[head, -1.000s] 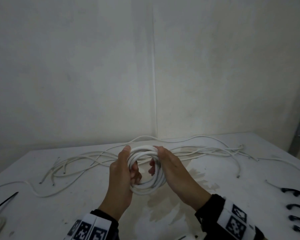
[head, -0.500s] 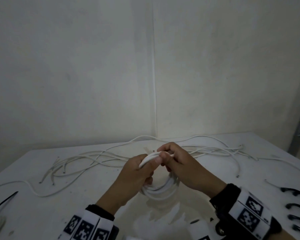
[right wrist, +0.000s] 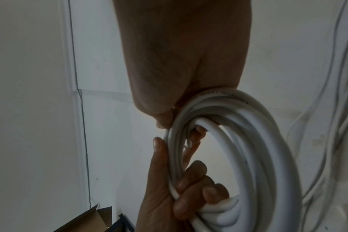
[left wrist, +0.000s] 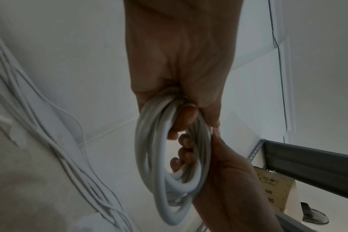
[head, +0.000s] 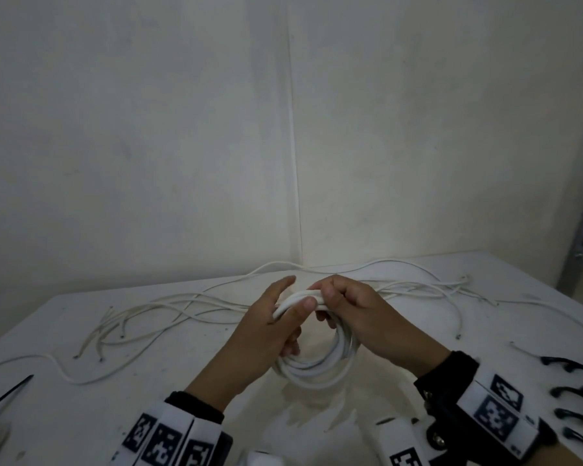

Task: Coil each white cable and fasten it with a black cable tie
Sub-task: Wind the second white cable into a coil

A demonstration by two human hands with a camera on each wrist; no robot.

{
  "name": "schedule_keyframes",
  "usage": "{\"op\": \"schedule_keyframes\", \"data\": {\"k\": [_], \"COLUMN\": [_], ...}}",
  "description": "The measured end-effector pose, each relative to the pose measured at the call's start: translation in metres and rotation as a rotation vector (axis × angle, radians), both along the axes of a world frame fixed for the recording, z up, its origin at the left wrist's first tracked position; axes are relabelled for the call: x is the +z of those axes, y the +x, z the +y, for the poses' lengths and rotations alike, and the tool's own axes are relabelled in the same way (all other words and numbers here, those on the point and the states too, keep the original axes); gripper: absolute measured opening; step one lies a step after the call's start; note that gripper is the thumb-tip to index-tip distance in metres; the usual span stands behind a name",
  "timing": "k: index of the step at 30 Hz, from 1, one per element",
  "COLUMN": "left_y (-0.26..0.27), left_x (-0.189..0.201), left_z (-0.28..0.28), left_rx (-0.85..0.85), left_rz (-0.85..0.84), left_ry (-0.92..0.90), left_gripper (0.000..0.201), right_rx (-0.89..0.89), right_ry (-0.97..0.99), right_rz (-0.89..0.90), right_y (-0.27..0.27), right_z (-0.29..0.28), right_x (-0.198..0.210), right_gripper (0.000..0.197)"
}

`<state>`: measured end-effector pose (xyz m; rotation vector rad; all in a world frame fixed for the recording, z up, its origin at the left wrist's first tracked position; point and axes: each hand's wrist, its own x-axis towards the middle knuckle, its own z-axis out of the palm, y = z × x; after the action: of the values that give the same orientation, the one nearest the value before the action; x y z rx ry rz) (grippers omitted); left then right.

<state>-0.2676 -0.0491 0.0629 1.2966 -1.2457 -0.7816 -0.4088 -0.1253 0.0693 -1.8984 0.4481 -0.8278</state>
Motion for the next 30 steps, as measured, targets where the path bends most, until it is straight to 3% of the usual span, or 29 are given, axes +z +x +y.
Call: {"op": "schedule_keyframes", "data": {"k": [3, 7, 12, 17, 21, 25, 30], "left_y": [-0.003, -0.008, -0.011, -0.009, -0.008, -0.01, -0.011], "left_x": [0.002, 0.0, -0.005, -0.006, -0.003, -0.004, -0.005], "left_z": [0.002, 0.0, -0.002, -0.002, -0.002, -0.001, -0.002], "left_rx": [-0.023, 0.041, 0.073, 0.081, 0.049, 0.056, 0.042], "left_rz": [-0.039, 0.024, 0.034, 0.057, 0.141, 0.132, 0.103], "left_ry": [-0.04, -0.116, -0.115, -0.098, -0.07, -0.073, -0.085], "left_gripper": [0.022, 0.029, 0.028, 0.02, 0.019, 0.016, 0.013], "right_rx": [0.015, -0.004, 0.037, 0.031, 0.037, 0.039, -0.013], "right_ry": [-0.025, 0.044, 0.04, -0.088, -0.089, -0.064, -0.095], "right_rz": [0.013, -0.056, -0.065, 0.069, 0.04, 0.016, 0.016], "right_y": [-0.001, 0.0, -0.005, -0.011, -0.012, -0.012, -0.009], "right_z": [-0.001, 0.003, 0.005, -0.002, -0.007, -0.005, -0.002], "right_x": [0.005, 0.007, 0.002, -0.005, -0.003, -0.007, -0.008], "right_gripper": [0.022, 0.017, 0.029, 0.052, 0.044, 0.05, 0.04]}}
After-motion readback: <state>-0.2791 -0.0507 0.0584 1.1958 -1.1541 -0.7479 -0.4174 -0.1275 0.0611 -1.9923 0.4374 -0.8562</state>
